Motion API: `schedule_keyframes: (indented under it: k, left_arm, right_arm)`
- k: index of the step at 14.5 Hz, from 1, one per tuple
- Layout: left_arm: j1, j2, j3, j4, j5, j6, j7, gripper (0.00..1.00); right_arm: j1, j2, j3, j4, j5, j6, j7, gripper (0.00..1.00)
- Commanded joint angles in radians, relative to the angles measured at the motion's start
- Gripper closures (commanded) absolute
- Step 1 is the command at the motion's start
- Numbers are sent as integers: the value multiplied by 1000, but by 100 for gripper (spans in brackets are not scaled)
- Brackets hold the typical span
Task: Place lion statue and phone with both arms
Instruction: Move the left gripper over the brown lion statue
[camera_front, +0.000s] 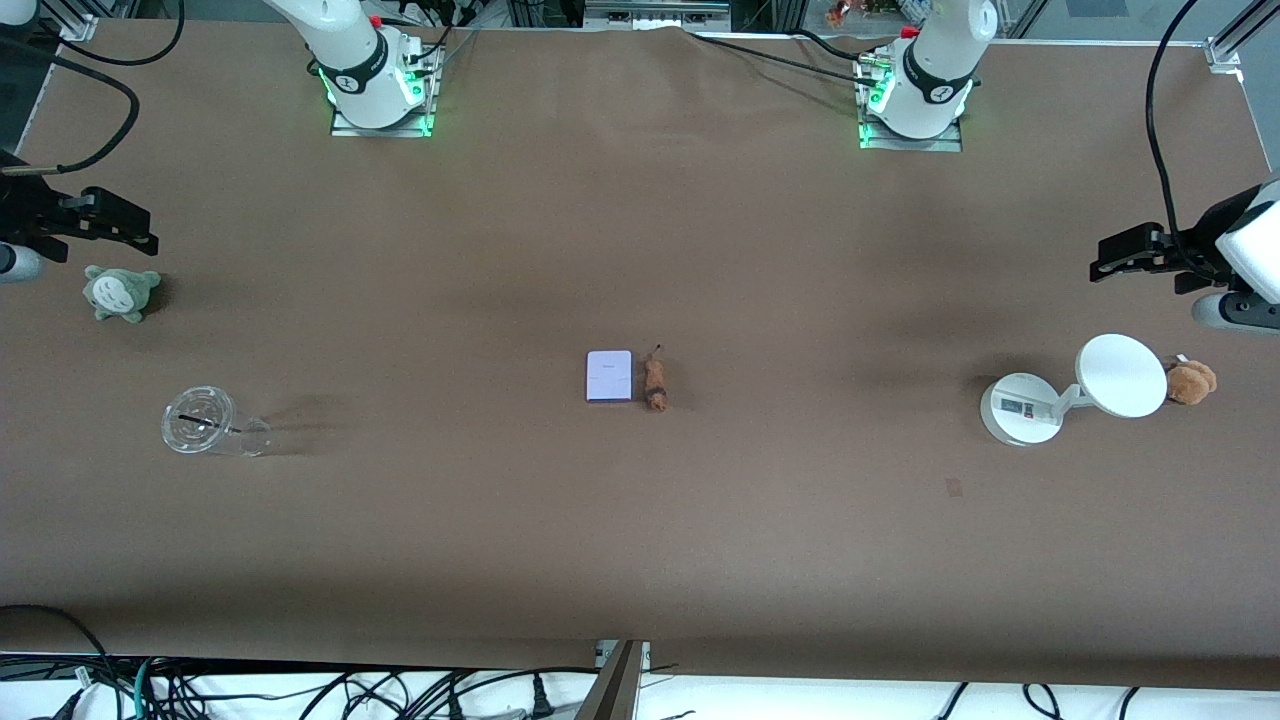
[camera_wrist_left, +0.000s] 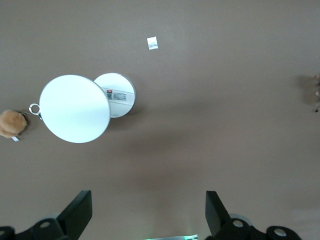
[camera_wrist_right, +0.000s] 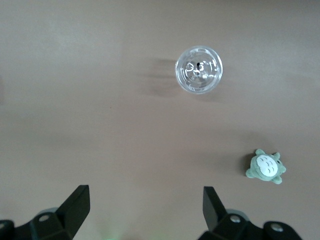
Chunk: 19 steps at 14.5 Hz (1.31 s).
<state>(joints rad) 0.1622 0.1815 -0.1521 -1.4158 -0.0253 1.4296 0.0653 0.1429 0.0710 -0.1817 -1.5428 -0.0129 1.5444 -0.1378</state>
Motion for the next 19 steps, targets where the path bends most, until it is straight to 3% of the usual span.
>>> schedule_keyframes:
  k: [1, 7, 12, 19]
  left_arm:
    - [-81, 21, -4, 15, -27, -15, -177, 0]
    - [-286, 162, -4, -6, -62, 153, -548, 0]
    - [-424, 209, -4, -149, -62, 444, -780, 0]
    - [-588, 396, -4, -135, -62, 739, -1005, 0]
  right_arm:
    - [24, 12, 2, 9, 25, 5, 64, 0]
    - [29, 13, 2, 10, 22, 5, 66, 0]
    - [34, 15, 2, 10, 21, 3, 70, 0]
    - [37, 15, 2, 10, 17, 5, 72, 0]
